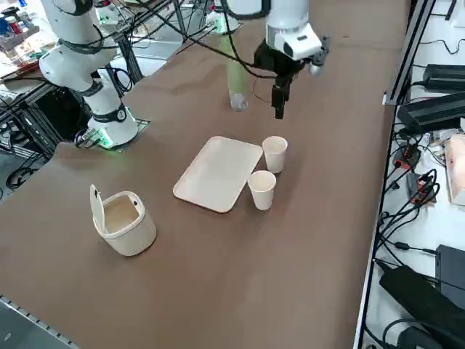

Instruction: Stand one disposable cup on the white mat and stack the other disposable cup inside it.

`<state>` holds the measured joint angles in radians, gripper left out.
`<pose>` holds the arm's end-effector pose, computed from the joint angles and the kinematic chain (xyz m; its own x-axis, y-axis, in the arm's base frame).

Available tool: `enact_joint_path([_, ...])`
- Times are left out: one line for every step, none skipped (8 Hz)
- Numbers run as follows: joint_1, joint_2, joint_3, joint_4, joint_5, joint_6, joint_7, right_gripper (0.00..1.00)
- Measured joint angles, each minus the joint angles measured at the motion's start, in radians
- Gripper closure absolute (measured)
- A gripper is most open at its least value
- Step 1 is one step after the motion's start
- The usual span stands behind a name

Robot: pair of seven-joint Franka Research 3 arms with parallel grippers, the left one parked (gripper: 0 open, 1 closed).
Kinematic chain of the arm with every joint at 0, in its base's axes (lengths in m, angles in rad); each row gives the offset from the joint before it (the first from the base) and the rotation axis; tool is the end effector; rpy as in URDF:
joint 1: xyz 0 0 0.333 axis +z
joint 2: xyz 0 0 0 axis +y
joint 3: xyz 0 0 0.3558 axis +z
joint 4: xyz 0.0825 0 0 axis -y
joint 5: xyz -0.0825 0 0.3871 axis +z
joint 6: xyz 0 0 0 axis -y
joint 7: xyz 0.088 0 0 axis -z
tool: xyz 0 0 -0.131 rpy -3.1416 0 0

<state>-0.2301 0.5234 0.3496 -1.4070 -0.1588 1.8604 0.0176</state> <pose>0.7179 0.0231 0.4203 0.9931 0.1104 -0.0388 0.1097 -0.9937 -0.0211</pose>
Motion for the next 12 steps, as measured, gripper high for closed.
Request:
enact_joint_path([0.029, 0.032, 0.0, -0.004, -0.045, 0.012, 0.014, 0.17])
enact_joint_path([0.047, 0.057, 0.0, -0.022, -0.08, 0.035, 0.033, 0.17])
enact_joint_path([0.05, 0.072, -0.001, -0.053, -0.095, 0.078, 0.047, 0.18])
enact_joint_path([0.049, 0.079, -0.004, -0.092, -0.099, 0.125, 0.068, 0.2])
enact_joint_path([0.049, 0.082, -0.006, -0.129, -0.105, 0.165, 0.096, 0.22])
enact_joint_path([0.049, 0.083, -0.007, -0.165, -0.115, 0.195, 0.115, 0.22])
enact_joint_path([0.049, 0.083, -0.007, -0.191, -0.121, 0.212, 0.126, 0.24])
enact_joint_path([0.049, 0.083, -0.008, -0.205, -0.122, 0.222, 0.129, 0.28])
enact_joint_path([0.048, 0.083, -0.009, -0.212, -0.122, 0.232, 0.13, 0.31])
enact_joint_path([0.047, 0.082, -0.01, -0.216, -0.122, 0.237, 0.135, 0.54])
enact_joint_path([0.046, 0.082, -0.011, -0.217, -0.122, 0.239, 0.14, 0.75])
enact_joint_path([0.045, 0.082, -0.011, -0.217, -0.122, 0.239, 0.141, 0.93])
